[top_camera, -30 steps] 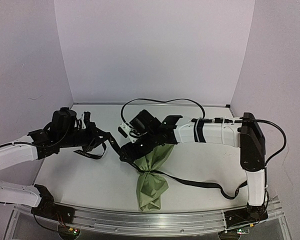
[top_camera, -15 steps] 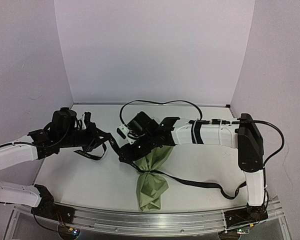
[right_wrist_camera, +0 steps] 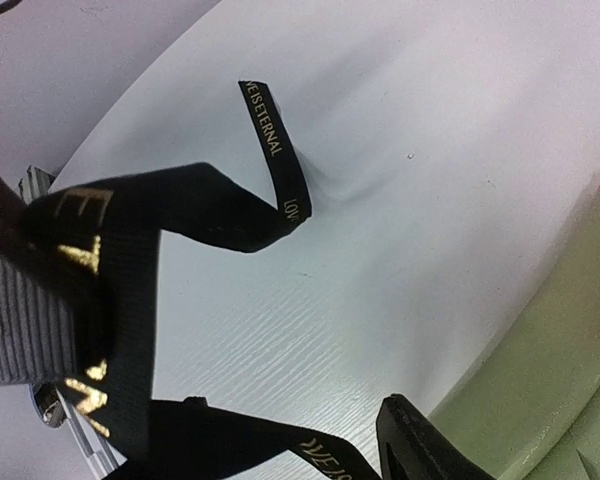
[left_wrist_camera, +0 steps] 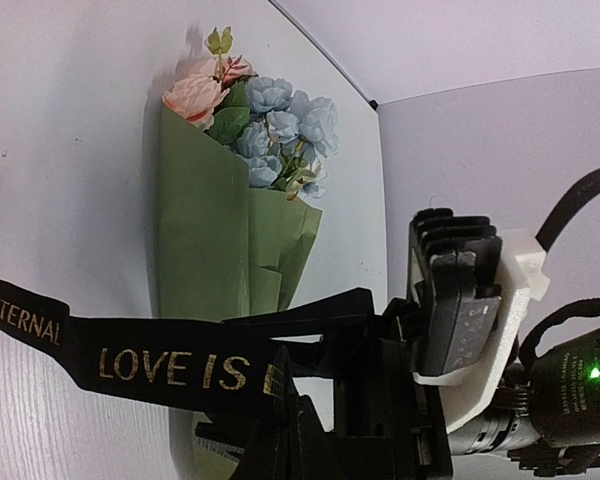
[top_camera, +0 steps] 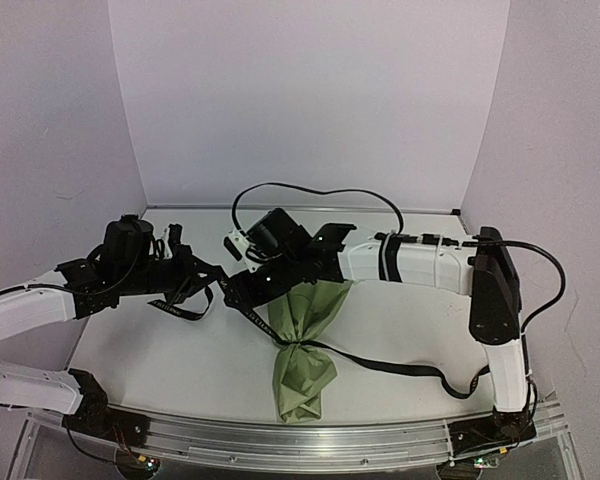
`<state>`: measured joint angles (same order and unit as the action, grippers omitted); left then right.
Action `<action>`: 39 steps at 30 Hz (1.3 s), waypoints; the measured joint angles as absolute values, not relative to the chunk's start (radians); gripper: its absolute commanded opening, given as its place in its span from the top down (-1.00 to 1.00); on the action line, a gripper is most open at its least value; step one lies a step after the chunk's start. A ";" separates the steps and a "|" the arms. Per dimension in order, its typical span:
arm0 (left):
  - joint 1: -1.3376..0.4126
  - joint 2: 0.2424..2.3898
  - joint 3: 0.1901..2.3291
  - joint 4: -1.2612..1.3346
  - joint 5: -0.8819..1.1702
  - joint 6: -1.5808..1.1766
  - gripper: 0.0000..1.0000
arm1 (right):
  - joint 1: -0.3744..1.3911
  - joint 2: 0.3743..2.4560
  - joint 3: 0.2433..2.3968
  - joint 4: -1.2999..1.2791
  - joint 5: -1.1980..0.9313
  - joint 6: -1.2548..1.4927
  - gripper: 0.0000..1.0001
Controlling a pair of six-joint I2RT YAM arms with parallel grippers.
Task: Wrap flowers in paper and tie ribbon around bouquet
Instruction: Cross the half-tied ribbon over the folded bouquet.
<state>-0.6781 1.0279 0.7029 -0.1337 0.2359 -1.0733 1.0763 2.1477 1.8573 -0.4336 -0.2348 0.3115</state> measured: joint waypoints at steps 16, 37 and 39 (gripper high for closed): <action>-0.680 1.116 0.703 -0.165 0.282 -1.000 1.00 | 1.079 2.058 1.677 -0.419 -0.211 0.316 1.00; -0.930 1.655 0.982 -0.085 0.488 -0.754 1.00 | 1.092 1.583 1.054 -0.398 -0.068 0.361 1.00; -0.949 1.685 1.003 -0.090 0.489 -0.739 0.99 | 1.092 1.572 1.027 -0.405 -0.066 0.373 0.98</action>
<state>-0.9488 1.6848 1.0032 -0.0896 0.4892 -0.7388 1.0920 1.5719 1.0268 -0.4045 -0.0659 0.3725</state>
